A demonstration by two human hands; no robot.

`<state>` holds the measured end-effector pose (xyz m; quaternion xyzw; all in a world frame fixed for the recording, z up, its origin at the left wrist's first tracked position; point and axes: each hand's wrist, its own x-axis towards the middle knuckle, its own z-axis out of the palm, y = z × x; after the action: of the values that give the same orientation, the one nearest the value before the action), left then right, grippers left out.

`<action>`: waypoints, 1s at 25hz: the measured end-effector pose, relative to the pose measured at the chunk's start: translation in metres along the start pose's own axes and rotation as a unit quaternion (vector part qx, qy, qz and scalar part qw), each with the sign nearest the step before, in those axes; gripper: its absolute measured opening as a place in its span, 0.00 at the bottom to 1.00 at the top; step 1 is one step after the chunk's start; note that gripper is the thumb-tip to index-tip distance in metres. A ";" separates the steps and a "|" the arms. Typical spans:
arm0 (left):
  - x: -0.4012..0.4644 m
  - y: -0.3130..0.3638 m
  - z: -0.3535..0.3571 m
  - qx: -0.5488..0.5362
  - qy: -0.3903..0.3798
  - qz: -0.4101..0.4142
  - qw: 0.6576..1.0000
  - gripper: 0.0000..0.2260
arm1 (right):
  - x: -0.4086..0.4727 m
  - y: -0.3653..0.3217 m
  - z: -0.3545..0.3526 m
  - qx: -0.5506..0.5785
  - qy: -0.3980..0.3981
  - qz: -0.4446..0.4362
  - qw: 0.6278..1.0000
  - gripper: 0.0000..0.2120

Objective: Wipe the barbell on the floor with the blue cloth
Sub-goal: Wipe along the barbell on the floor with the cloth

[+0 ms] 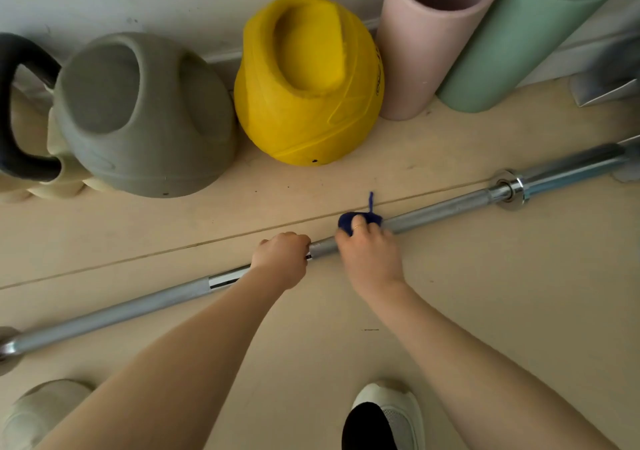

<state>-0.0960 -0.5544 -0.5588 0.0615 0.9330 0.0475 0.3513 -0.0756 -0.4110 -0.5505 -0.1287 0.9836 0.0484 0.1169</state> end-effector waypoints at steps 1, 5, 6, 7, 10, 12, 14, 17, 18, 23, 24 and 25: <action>0.000 0.002 0.000 -0.005 -0.004 -0.005 1.000 0.10 | -0.001 -0.005 -0.002 -0.010 0.009 -0.053 0.998 0.07; -0.002 -0.001 0.004 -0.038 0.004 -0.009 0.999 0.11 | 0.019 0.052 -0.003 0.007 -0.078 -0.003 0.997 0.10; -0.003 -0.002 0.006 -0.039 0.006 -0.002 0.999 0.10 | 0.024 0.069 0.001 0.029 -0.063 0.074 0.995 0.10; -0.005 -0.003 0.008 -0.034 0.010 0.007 0.999 0.10 | 0.024 0.075 0.002 0.050 -0.055 0.138 0.988 0.12; -0.009 -0.003 0.012 -0.029 0.029 0.021 0.999 0.10 | 0.011 0.030 0.003 0.074 -0.079 0.103 0.989 0.19; -0.010 -0.005 0.011 -0.030 0.038 0.018 0.999 0.09 | -0.002 0.004 -0.004 0.048 -0.073 -0.011 0.996 0.22; -0.008 -0.007 0.008 -0.028 0.036 0.017 0.999 0.09 | 0.004 0.026 -0.002 0.058 -0.077 -0.039 0.995 0.19; -0.005 -0.006 0.008 -0.060 0.026 0.004 0.998 0.08 | 0.011 0.079 0.009 0.060 -0.025 0.134 0.989 0.13; -0.005 -0.007 0.006 -0.076 0.020 -0.002 0.997 0.08 | 0.008 0.078 0.008 0.053 -0.030 0.171 0.983 0.14; -0.001 -0.012 0.001 -0.124 0.022 0.000 0.992 0.11 | 0.001 0.094 0.010 0.033 -0.032 0.054 0.997 0.17; -0.001 -0.013 0.002 -0.130 0.026 -0.002 0.991 0.14 | 0.007 0.115 0.014 0.050 -0.015 0.105 0.993 0.15; -0.001 -0.015 0.003 -0.134 0.029 -0.009 0.990 0.17 | 0.012 0.128 0.018 0.074 0.004 0.173 0.982 0.15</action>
<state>-0.0950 -0.5693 -0.5622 0.0043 0.9284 0.1712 0.3298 -0.1172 -0.2882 -0.5626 0.0518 0.9923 -0.0055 0.1125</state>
